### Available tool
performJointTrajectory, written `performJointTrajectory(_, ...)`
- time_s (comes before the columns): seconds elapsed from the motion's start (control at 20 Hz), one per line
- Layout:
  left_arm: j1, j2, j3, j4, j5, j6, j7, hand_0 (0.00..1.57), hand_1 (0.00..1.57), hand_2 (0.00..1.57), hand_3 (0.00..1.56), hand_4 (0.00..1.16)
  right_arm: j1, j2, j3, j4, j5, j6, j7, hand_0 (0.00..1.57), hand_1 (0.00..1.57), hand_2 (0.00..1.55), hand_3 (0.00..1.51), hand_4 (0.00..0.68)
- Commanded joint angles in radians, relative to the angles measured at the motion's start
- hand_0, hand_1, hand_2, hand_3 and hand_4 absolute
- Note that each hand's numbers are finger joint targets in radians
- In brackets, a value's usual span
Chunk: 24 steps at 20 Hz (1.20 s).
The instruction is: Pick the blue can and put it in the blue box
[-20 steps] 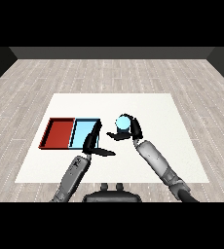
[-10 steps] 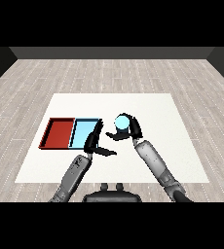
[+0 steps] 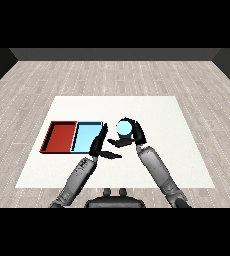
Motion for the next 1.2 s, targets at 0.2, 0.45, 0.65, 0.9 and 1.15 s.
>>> performJointTrajectory(0.2,-0.078,0.0,0.029,0.083,0.016,-0.004,0.01,0.0,0.0,0.0,0.0,0.0,-0.029,0.058,-0.064,-0.01,0.047,0.061,0.033,1.47,1.47,1.45,1.39,0.588)
performJointTrajectory(0.45,-0.107,0.0,-0.073,0.085,0.061,0.093,0.047,0.0,0.0,0.0,0.0,0.0,0.051,0.056,-0.042,-0.024,0.067,0.084,-0.005,1.49,1.49,1.46,1.38,0.57)
performJointTrajectory(0.65,-0.136,0.0,-0.018,0.107,0.067,0.065,0.054,0.0,0.0,0.0,0.0,0.0,-0.039,0.078,-0.003,-0.011,0.089,0.039,0.068,1.5,1.5,1.45,1.38,0.552)
performJointTrajectory(0.9,-0.122,0.0,-0.109,0.17,0.12,0.09,-0.071,0.0,0.0,0.0,0.0,0.0,-0.007,0.079,0.033,0.084,0.057,0.016,-0.052,1.49,1.49,1.46,1.38,0.542)
performJointTrajectory(1.15,-0.129,0.0,-0.074,0.094,0.123,0.059,-0.02,0.0,0.0,0.0,0.0,0.0,-0.029,0.079,0.109,0.05,0.033,-0.051,-0.02,1.34,1.34,1.45,1.38,0.559)
